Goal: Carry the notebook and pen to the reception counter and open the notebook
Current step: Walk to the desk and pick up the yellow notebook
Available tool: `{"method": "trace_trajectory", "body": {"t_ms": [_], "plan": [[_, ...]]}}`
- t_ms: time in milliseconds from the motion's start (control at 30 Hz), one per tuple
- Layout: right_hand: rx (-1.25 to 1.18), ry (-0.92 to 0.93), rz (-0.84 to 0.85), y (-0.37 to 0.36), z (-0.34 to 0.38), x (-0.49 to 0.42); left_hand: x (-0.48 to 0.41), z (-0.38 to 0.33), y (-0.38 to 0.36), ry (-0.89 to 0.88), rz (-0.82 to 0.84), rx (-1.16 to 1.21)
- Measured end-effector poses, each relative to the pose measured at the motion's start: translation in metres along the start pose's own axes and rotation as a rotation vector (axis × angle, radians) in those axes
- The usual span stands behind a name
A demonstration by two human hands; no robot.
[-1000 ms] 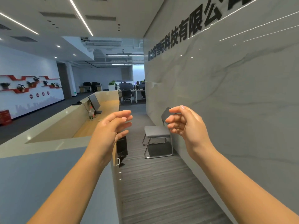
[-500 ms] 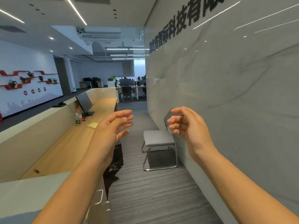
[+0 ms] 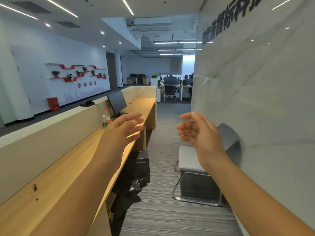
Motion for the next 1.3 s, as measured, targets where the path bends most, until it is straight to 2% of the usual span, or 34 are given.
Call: {"method": "trace_trajectory", "body": {"t_ms": [367,567,867,1133,1300], "plan": [[0.006,-0.058,0.059,-0.039,-0.134,-0.269,-0.262,0.105,-0.003,0.011,-0.126,-0.069],[-0.015,-0.111,0.077,-0.048,-0.216,-0.412,-0.399,0.175,-0.009,0.072,-0.182,-0.097],[-0.069,-0.212,0.288,-0.098,-0.361,-0.633,-0.585,0.295,0.002,0.144,-0.379,-0.098],[-0.048,-0.403,0.478,-0.193,-0.492,-0.757,-0.711,0.384,0.06,0.265,-0.566,-0.074],[-0.041,-0.504,0.512,-0.258,-0.598,-0.815,-0.781,0.484,0.128,0.399,-0.636,-0.084]]}}
Point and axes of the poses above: each hand's wrist, its own x-axis away from the middle knuckle, its own y-axis out of the back of the hand, z = x × y, the point moved 8 cm from there along -x, towards the middle knuckle, and after that the axes turned 3 degrees about -x, right-handed, at the moved point
